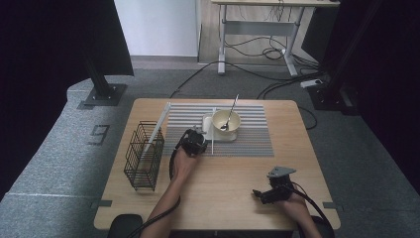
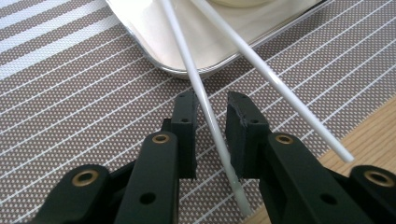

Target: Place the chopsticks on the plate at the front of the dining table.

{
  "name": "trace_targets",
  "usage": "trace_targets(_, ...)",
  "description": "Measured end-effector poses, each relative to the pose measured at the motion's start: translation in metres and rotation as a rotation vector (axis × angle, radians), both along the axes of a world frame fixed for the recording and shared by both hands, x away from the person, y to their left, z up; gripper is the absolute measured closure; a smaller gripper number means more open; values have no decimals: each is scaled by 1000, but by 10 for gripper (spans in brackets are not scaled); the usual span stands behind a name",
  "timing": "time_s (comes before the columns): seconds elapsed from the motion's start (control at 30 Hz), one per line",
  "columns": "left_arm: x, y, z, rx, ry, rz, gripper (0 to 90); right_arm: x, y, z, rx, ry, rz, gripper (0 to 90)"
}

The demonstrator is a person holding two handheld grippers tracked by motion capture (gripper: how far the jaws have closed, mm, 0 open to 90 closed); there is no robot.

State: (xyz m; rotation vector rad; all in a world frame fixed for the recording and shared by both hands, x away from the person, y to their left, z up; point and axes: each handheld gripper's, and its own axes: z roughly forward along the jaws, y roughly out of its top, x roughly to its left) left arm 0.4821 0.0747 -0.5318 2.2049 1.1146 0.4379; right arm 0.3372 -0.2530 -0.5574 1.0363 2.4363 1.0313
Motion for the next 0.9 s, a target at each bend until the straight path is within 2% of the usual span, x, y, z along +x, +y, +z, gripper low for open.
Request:
trace_targets(0.33,0,-1,1,-7,-2,-11,666,0,0,0,0,0,0,0)
trace_targets(0.43,-1,0,4,-14,-22,4,605,0,0,0,0,0,0,0)
trace_targets(0.63,-1,3,11,-76,-49,27,448,0,0,0,0,0,0,0)
trace_targets(0.7,-1,2,12,-95,-37,17,390,0,0,0,0,0,0,0)
trace_targets(0.77,0,-2,12,-90,-20,11,361,0,0,0,0,0,0,0)
trace_targets(0.9,-1,-9,10,-92,-2,9,351,0,0,0,0,0,0,0)
